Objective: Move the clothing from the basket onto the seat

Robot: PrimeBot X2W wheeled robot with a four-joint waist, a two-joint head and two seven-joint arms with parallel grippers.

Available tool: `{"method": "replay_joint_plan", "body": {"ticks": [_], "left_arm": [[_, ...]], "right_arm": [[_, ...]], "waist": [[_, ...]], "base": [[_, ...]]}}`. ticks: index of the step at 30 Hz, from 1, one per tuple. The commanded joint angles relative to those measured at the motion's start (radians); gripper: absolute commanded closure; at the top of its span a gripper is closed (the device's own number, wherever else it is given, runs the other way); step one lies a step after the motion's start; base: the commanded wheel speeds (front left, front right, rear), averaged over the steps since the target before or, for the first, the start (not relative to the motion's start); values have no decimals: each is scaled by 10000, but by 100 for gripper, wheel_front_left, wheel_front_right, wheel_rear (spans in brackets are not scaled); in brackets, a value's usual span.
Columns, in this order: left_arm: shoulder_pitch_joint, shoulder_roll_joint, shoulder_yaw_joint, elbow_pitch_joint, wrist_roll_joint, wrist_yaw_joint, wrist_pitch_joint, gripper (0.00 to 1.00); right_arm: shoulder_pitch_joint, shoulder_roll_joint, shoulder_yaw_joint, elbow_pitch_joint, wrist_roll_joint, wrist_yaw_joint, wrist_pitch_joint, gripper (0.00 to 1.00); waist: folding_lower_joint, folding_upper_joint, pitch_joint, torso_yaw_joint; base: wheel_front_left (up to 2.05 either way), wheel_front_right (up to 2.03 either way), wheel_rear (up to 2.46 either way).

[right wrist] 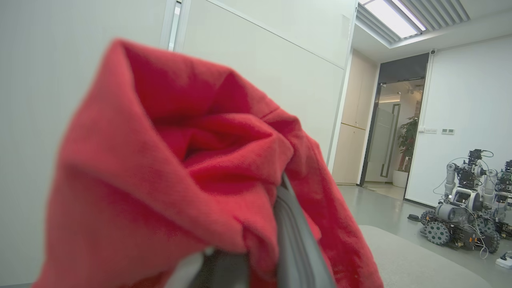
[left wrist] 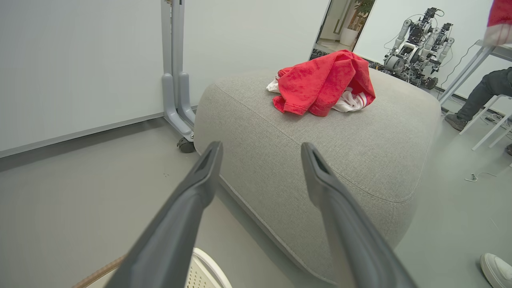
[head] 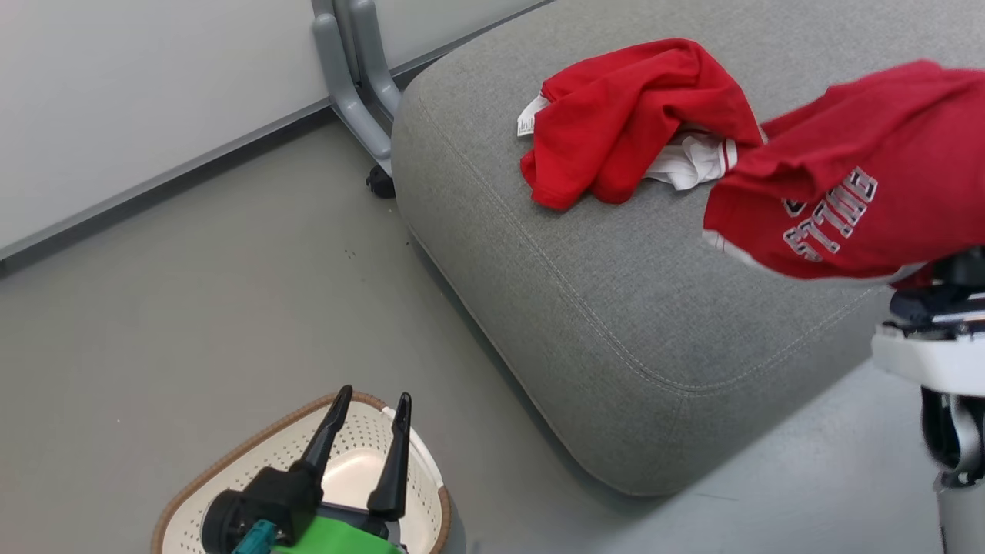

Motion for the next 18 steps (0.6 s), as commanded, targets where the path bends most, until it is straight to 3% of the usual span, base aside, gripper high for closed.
{"method": "replay_joint_plan", "body": {"ticks": [1,9,18], "left_arm": [[-54,55,-156,-19,212,-30,-1,0],[-1071,434,-635,-24,519,-28,-1,0],[-1874,962,-811,-115,593,-28,-1,0]], "right_arm": [[-432,-215,-85,57,166,-18,-26,100],[-2994,-1152,-774,554,632,-18,-24,100],[-5719,-2432,-1366,2596,815,-19,-24,100]], "waist": [[0,0,447,38],[0,0,2245,944],[0,0,3716,1885]], "base": [[0,0,0],[0,0,0],[0,0,0]]}}
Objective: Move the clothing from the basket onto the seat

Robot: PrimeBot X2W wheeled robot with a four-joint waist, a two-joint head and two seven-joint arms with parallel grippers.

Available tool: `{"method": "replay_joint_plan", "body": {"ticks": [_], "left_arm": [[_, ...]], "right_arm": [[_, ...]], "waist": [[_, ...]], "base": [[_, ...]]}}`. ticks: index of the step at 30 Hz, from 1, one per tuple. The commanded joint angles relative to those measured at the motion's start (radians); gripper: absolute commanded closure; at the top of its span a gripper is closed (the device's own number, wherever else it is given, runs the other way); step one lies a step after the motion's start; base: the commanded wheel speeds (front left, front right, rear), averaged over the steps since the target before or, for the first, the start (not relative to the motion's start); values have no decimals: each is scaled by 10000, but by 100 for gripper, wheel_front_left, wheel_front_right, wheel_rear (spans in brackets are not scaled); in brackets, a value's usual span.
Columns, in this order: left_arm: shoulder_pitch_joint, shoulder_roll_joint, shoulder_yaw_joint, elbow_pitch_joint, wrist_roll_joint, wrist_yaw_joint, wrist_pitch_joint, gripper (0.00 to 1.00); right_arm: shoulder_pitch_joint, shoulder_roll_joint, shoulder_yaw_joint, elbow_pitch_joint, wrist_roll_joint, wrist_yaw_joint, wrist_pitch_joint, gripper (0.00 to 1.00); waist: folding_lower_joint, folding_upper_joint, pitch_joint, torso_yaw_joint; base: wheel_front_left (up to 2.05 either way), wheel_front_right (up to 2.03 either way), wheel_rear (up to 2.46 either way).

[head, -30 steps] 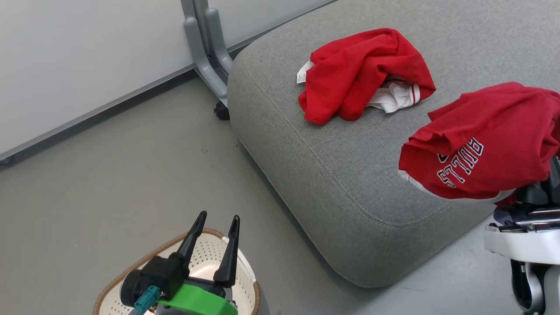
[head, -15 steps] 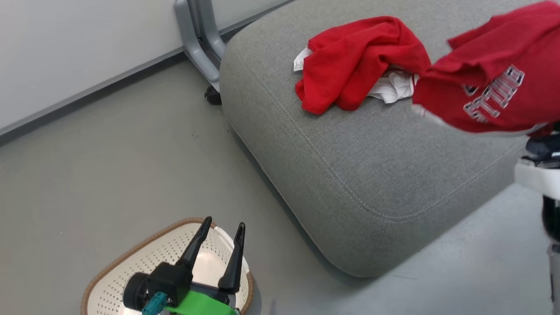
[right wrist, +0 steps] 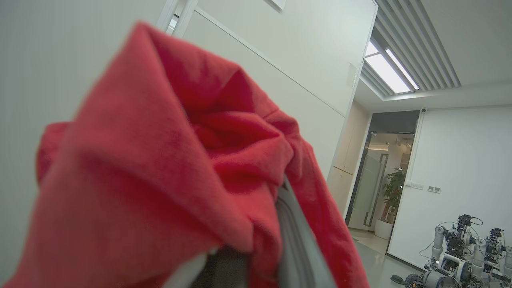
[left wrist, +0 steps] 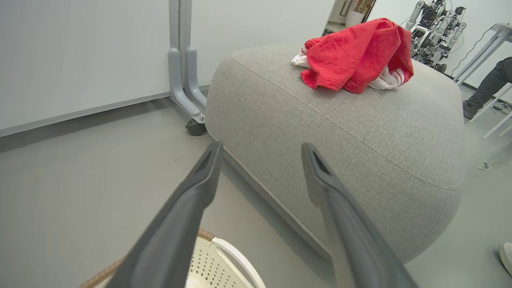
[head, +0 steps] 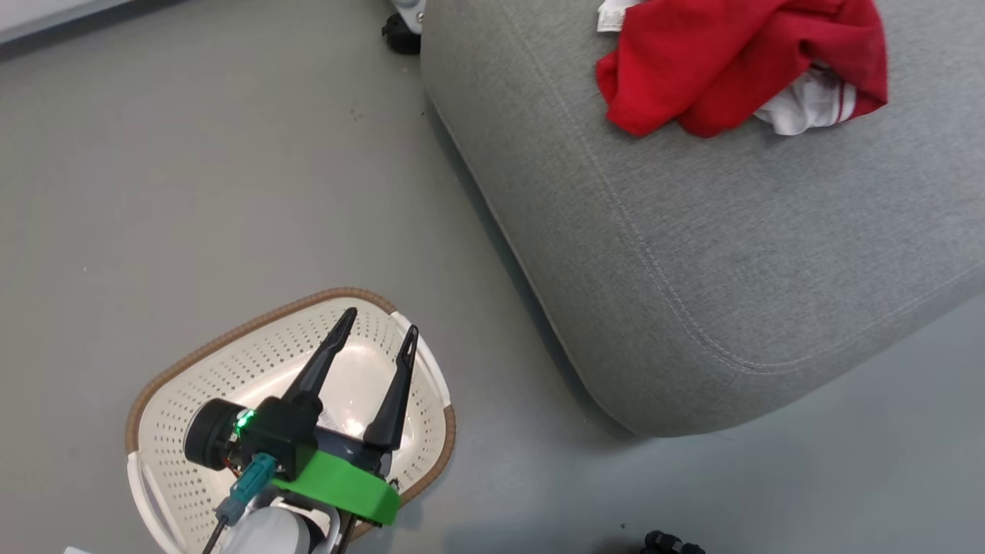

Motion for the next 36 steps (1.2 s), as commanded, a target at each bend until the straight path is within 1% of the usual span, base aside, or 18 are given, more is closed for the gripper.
{"method": "replay_joint_plan", "body": {"ticks": [1,3,4,7,10,12,15,22,25,27,28,30,31,32,33,36], "left_arm": [[-291,101,49,-76,96,-28,-1,0],[-417,157,26,-112,109,-28,-1,0],[-499,195,6,-127,102,-28,-1,0],[-565,192,33,-186,56,-28,-1,0],[-473,250,78,-219,78,-28,-1,0],[-388,286,94,-204,119,-28,-1,0],[-316,304,127,-191,152,-28,-1,0],[-237,45,336,-304,-75,-28,-1,0],[-166,126,110,-230,13,-28,-1,0],[-223,186,38,-202,61,-28,-1,0],[-250,193,20,-188,59,-28,-1,0],[-305,179,68,-225,48,-28,-1,0],[-310,156,120,-244,35,-28,-1,0],[-327,133,173,-245,27,-28,-1,0],[-331,116,196,-235,20,-28,-1,0],[-372,74,101,-184,-56,-28,-1,0]], "right_arm": [[-336,-75,-120,386,-104,-19,-21,100],[-708,-165,-279,966,-156,-19,-15,100],[-839,-153,-299,1700,-183,-19,-13,100],[-870,-290,-130,2836,-382,-19,-14,100],[-896,-125,-65,4093,-295,-19,-14,100],[-965,-85,207,5014,-174,-19,-14,100],[-1113,-140,821,6022,-8,-19,-14,100],[-1359,-103,1180,7762,433,-19,-13,100],[-1470,-84,1466,8527,615,-19,-14,100],[-1562,-120,1844,8978,686,-19,-13,100],[-1620,-195,2065,9142,736,-19,-14,100],[-1751,-293,2198,9298,1015,-19,-13,100],[-1802,-305,2231,9306,1152,-19,-14,96],[-1812,-299,2293,9283,1277,-19,-14,23],[-1776,-271,2375,9327,1381,-19,-14,0],[-1693,-240,2638,9466,1849,-19,-14,0]], "waist": [[-1,-1,1199,1054],[-1,-1,1419,1225],[-1,-1,1585,1390],[-1,-1,1778,1613],[-1,-1,1891,1743],[-1,-1,1948,1794],[-1,-1,2026,1828],[-1,-1,2161,1963],[-1,-1,2175,1972],[-1,-1,2196,1985],[-1,-1,2201,1997],[-1,-1,2201,2013],[-1,-1,2196,2017],[-1,-1,2172,2011],[-1,-1,2140,2003],[-1,-1,1882,1927]], "base": [[0,0,0],[0,0,0],[0,0,0],[0,0,0],[0,0,0],[0,0,0],[0,0,0],[0,0,0],[0,0,0],[0,0,0],[0,0,0],[0,0,0],[0,0,0],[0,0,0],[0,0,0],[0,0,0]]}}
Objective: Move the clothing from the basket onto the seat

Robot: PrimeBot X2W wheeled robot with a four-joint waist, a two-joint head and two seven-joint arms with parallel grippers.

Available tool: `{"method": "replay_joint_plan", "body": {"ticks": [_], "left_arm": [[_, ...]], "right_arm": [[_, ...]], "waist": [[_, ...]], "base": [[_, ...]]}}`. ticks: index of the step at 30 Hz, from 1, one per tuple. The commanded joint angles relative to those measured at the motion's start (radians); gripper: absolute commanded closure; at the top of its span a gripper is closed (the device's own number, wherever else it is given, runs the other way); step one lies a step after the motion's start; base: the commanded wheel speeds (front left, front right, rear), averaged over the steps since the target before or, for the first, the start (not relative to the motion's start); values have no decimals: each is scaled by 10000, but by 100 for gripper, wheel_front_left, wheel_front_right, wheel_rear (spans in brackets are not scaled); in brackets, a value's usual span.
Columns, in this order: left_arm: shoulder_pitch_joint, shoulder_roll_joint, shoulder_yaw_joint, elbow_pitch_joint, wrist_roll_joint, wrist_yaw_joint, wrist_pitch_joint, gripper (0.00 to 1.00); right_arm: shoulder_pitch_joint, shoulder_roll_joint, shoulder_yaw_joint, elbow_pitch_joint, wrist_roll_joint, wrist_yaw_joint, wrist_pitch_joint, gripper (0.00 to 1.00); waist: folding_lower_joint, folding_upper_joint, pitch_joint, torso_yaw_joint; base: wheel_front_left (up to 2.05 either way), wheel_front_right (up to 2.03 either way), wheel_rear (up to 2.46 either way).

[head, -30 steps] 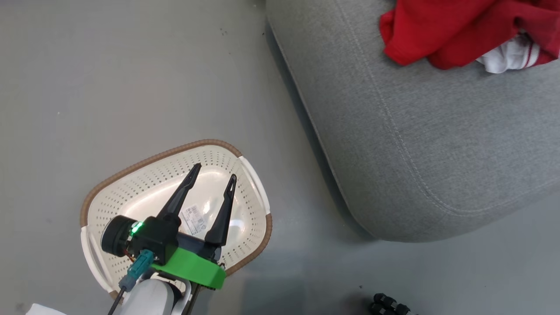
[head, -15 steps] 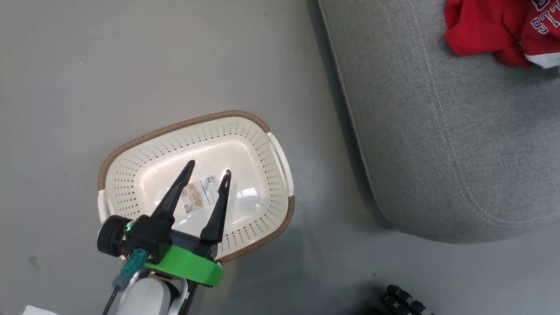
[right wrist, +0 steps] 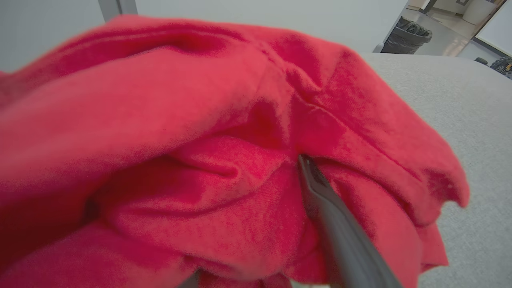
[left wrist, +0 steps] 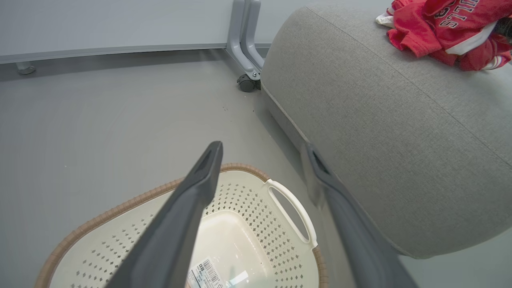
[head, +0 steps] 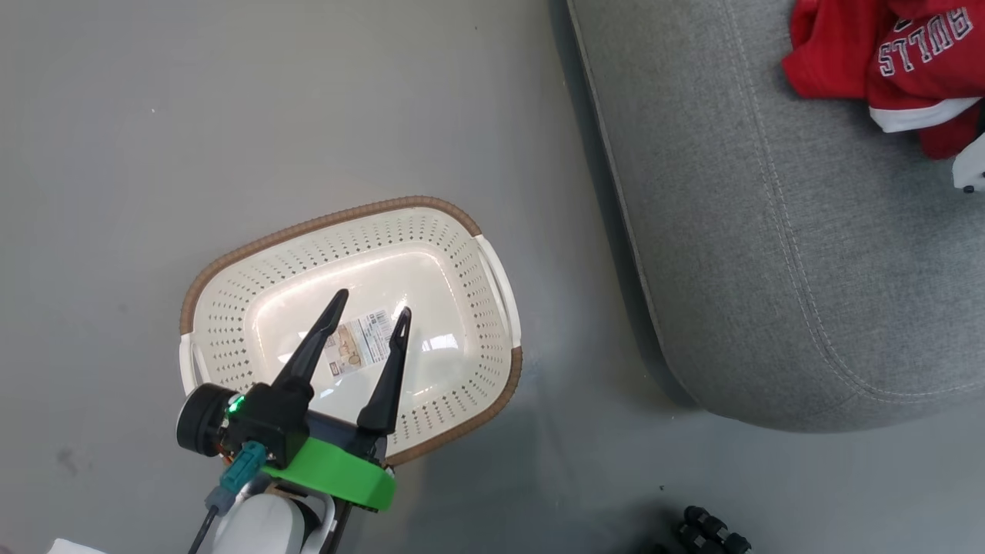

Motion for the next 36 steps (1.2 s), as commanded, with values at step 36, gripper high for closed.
{"method": "replay_joint_plan", "body": {"ticks": [36], "left_arm": [[2458,-922,1570,-327,-1163,-29,1,0]], "right_arm": [[6951,410,1371,-7913,-172,-19,-1,0]], "waist": [[-1,-1,-5981,1228]], "base": [[0,0,0]]}}
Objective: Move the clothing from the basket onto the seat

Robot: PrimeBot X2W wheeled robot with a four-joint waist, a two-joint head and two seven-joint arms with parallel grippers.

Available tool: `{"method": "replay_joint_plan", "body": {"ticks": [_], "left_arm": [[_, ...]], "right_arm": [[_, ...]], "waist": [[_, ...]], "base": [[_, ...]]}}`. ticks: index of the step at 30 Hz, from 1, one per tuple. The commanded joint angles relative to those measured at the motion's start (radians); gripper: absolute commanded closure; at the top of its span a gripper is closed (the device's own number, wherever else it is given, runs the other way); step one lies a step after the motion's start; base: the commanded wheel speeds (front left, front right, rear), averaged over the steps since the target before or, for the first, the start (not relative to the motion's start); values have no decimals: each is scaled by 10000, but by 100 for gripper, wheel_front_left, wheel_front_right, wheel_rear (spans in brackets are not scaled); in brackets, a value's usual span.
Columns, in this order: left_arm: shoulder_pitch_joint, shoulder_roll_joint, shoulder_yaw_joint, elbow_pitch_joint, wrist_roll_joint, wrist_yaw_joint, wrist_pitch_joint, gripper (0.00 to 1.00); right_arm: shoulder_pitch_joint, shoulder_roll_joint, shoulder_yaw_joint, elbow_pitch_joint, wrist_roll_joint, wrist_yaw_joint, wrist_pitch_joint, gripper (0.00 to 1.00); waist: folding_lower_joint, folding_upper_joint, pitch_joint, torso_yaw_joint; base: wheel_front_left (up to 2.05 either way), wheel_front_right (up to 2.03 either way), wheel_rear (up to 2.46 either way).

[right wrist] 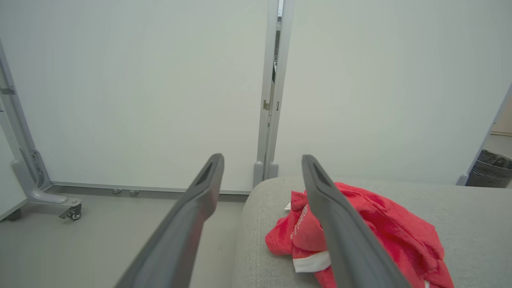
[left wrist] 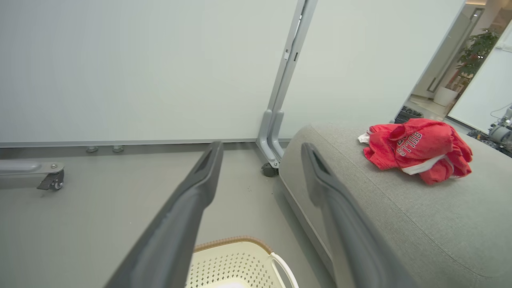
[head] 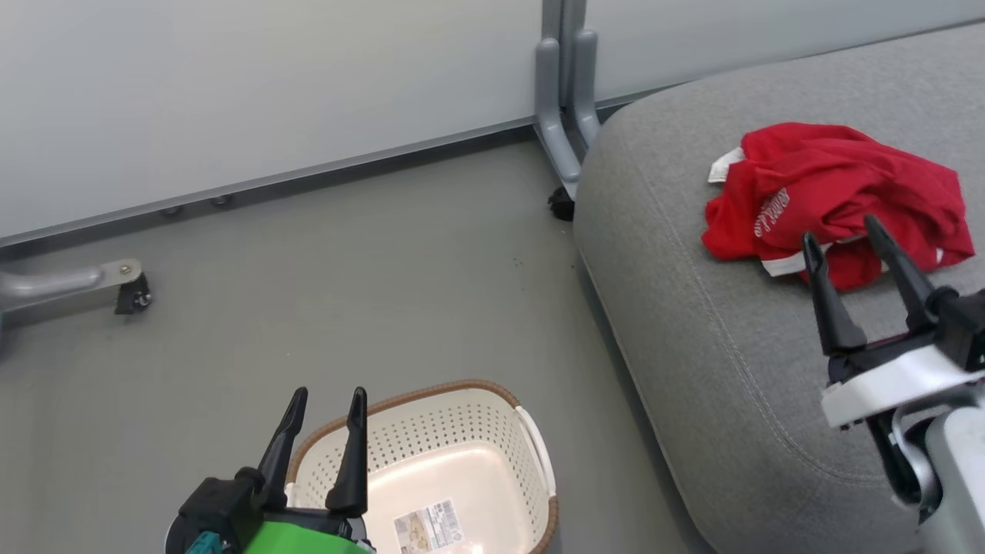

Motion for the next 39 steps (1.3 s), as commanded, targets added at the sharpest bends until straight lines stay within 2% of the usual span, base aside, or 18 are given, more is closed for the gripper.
{"method": "replay_joint_plan", "body": {"ticks": [1,4,9,18,25,39], "left_arm": [[204,25,89,0,16,-29,-1,0],[390,25,346,71,-96,-29,1,0],[575,24,722,249,-79,-30,-1,0],[841,24,993,620,95,-29,-1,0],[927,23,965,587,192,-29,1,0],[971,23,1052,529,224,65,-1,0]], "right_arm": [[445,260,-144,-252,-204,-19,-3,0],[1211,981,-500,-871,-557,-19,-3,0],[2195,1884,-723,-1218,-1128,-19,-3,0],[3012,2673,-232,-1053,-1892,-19,-2,0],[3090,2923,-403,-1017,-2042,-19,-2,0],[2983,2874,-497,-1052,-2095,-19,-2,0]], "waist": [[1,0,-650,1038],[1,0,-808,1491],[1,0,-1021,2128],[1,0,-1318,2748],[1,0,-1366,2763],[1,0,-1387,2523]], "base": [[0,0,0],[0,0,0],[0,0,0],[0,0,0],[0,0,0],[0,0,0]]}}
